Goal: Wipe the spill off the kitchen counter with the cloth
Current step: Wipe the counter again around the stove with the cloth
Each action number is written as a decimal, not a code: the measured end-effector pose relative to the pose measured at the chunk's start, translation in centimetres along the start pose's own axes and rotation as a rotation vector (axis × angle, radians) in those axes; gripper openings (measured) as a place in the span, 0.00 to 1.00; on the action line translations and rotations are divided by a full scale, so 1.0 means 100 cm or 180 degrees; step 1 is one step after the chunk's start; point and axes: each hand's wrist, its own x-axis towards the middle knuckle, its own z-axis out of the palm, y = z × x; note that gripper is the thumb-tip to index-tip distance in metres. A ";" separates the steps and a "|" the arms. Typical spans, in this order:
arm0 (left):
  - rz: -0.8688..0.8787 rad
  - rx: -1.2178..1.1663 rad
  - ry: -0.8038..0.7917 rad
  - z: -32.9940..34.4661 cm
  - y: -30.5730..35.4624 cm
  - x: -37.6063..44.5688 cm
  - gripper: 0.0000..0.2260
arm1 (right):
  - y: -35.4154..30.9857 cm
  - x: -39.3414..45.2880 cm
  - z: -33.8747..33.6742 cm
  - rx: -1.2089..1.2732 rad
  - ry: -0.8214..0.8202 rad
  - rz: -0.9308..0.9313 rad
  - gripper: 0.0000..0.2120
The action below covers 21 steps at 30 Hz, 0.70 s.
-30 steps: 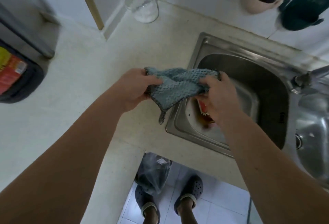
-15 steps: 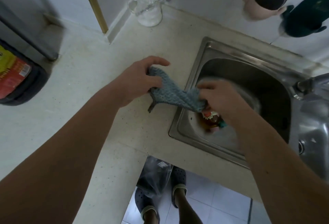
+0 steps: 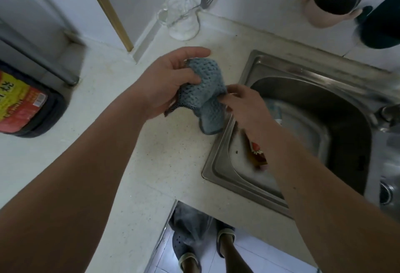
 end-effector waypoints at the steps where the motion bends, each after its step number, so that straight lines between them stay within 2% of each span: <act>1: 0.0002 0.0485 0.0250 -0.007 0.001 0.003 0.20 | -0.002 0.002 -0.006 -0.0032 0.0120 -0.0050 0.08; 2: -0.0005 0.1219 0.0550 -0.014 0.001 0.007 0.20 | -0.006 0.003 -0.011 0.0005 0.0185 -0.0037 0.05; 4: -0.0007 0.2638 0.1007 -0.026 -0.002 0.014 0.17 | -0.009 0.006 -0.020 -0.0041 0.0219 -0.0042 0.06; 5: 0.0037 0.2980 0.1089 -0.029 -0.005 0.018 0.14 | -0.008 0.010 -0.023 -0.0233 0.0220 -0.0114 0.06; 8: 0.0173 0.2892 0.1084 -0.028 -0.013 0.029 0.07 | -0.009 0.015 -0.028 -0.1009 0.0202 -0.0329 0.08; 11: 0.0121 0.2356 0.1322 -0.026 -0.016 0.040 0.11 | -0.010 0.022 -0.029 -0.1406 0.0328 -0.0499 0.11; 13: 0.0099 0.2323 0.1476 -0.023 -0.019 0.046 0.13 | -0.012 0.027 -0.024 -0.1490 0.0519 -0.0616 0.13; 15: 0.0294 0.2374 0.1674 -0.012 -0.024 0.051 0.14 | -0.014 0.035 -0.015 -0.0844 0.0664 -0.0329 0.13; 17: 0.0702 0.2385 0.1693 0.005 -0.028 0.048 0.13 | -0.022 0.040 -0.006 0.0926 0.0257 0.0624 0.15; 19: 0.0873 0.2353 0.1063 0.019 -0.035 0.042 0.11 | -0.027 0.045 -0.003 0.2291 -0.0481 0.1185 0.24; 21: 0.0715 0.2159 0.0304 0.029 -0.043 0.037 0.11 | -0.028 0.058 -0.005 0.2519 -0.0831 0.1125 0.23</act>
